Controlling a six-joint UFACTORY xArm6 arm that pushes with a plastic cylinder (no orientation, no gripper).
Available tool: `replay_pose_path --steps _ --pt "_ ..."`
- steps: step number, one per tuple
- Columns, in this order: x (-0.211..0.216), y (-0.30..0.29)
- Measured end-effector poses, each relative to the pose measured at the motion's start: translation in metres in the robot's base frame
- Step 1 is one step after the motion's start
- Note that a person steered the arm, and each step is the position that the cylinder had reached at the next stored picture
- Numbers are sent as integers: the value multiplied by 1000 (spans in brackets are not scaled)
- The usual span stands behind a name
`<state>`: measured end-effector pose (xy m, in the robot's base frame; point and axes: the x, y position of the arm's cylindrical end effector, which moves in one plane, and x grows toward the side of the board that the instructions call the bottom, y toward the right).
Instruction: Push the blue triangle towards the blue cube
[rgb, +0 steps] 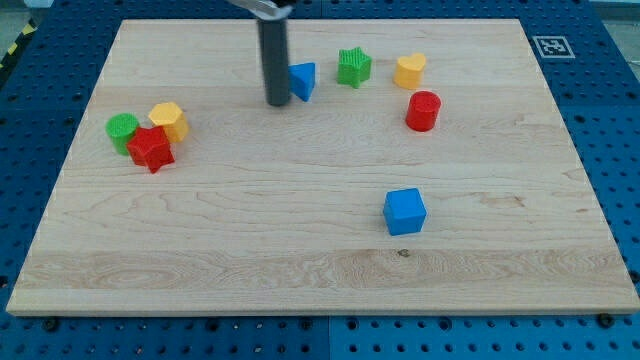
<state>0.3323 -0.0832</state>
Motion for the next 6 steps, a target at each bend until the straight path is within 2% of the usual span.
replay_pose_path --steps 1,2,4,5,6 --pt "-75 -36" --pt "-70 2" --pt "46 96" --pt "63 90" --pt "15 56"
